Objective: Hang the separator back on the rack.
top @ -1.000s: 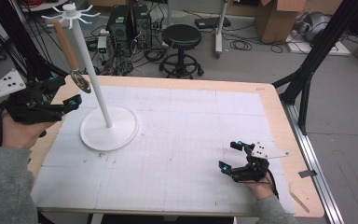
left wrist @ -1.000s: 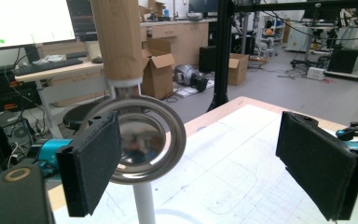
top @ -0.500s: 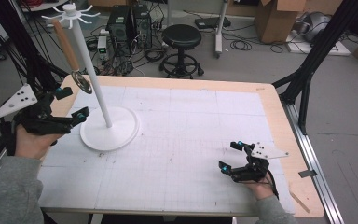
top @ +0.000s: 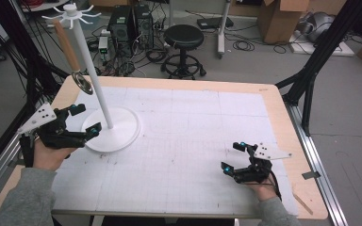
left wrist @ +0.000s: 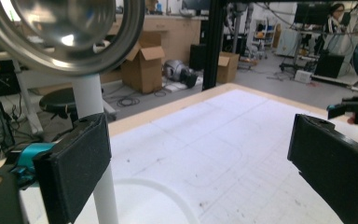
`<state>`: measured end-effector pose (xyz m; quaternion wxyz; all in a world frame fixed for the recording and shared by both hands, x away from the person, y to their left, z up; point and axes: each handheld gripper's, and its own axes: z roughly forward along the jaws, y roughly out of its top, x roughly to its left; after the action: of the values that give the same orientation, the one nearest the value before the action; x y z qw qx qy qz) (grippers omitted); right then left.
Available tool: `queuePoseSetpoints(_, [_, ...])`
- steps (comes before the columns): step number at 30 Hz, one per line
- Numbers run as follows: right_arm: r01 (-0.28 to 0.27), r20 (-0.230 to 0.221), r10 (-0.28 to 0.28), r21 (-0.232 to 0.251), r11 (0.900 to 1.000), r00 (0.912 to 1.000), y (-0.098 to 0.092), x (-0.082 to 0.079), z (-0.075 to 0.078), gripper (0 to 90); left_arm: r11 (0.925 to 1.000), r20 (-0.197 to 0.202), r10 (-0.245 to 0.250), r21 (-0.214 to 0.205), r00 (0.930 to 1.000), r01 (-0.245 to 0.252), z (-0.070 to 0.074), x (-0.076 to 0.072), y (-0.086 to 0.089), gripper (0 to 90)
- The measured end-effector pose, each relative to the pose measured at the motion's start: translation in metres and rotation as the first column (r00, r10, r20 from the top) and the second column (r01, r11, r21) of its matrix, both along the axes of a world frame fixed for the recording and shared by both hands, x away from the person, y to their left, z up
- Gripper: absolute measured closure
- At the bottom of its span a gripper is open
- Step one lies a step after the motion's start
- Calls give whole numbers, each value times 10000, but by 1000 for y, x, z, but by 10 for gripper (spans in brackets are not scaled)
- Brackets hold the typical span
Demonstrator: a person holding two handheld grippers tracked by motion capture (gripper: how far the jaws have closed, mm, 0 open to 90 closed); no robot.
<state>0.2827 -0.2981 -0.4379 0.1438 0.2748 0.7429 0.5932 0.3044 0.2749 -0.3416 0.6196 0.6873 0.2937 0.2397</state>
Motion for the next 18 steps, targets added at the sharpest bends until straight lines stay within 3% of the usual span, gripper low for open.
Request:
queuePoseSetpoints(3, [14, 14, -14, -12, 10000, 10000, 0, 0, 0, 61, 9999, 45, -99, -44, 9999, 99, -6, -2, -4, 65])
queuePoseSetpoints(8, [90, 28, -90, 12, 10000, 10000, -1, 1, 0, 61, 9998, -234, -182, 76, 9996, 183, -20, -2, -11, 65])
queuePoseSetpoints(11, [113, 31, -113, 11, 9999, 9999, -1, 1, 0, 61, 9987, -469, -166, 481, 9988, 189, -28, 0, -15, 65])
queuePoseSetpoints(16, [158, 37, -158, 21, 9999, 9999, -2, 1, 0, 61, 9968, -629, -282, 724, 9976, 328, -38, -1, -23, 65])
queuePoseSetpoints(18, [179, 61, -179, 22, 9998, 9998, -2, 1, 0, 61, 9936, -708, -249, 1083, 9972, 326, -40, -2, -26, 65])
